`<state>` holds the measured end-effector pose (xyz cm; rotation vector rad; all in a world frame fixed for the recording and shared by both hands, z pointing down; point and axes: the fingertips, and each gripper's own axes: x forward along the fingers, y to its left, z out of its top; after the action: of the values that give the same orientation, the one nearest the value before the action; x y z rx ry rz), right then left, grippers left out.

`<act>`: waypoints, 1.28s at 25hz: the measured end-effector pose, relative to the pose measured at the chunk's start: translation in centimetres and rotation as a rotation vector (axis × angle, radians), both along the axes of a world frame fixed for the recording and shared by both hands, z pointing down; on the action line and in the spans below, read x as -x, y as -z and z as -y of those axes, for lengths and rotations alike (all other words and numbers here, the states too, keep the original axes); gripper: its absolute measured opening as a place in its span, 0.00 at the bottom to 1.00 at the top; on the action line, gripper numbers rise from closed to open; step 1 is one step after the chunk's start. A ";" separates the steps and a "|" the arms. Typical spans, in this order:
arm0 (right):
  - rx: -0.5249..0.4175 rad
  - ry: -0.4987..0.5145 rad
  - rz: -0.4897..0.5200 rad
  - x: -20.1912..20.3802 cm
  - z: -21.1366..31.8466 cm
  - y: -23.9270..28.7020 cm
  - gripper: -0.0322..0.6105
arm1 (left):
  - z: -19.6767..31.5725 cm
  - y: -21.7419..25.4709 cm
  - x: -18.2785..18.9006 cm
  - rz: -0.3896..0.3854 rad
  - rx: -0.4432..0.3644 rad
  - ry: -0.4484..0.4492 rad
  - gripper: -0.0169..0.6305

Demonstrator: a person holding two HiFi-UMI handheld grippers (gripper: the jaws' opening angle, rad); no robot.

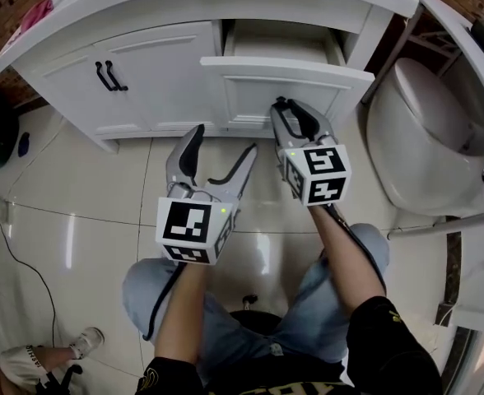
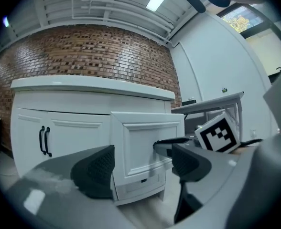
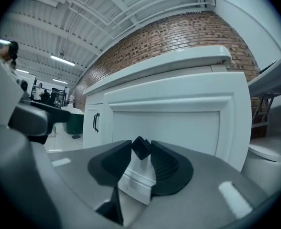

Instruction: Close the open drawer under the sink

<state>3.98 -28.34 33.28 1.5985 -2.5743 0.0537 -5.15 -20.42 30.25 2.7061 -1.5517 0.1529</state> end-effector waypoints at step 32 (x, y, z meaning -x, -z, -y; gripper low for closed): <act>-0.036 -0.040 -0.016 -1.1 4.7 1.9 0.25 | 0.9 -0.2 -0.9 -0.058 0.041 -0.102 0.58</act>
<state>5.12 -33.08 31.42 1.6557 -2.5456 -0.0015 -4.23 -21.35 30.48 2.7327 -1.3816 0.1060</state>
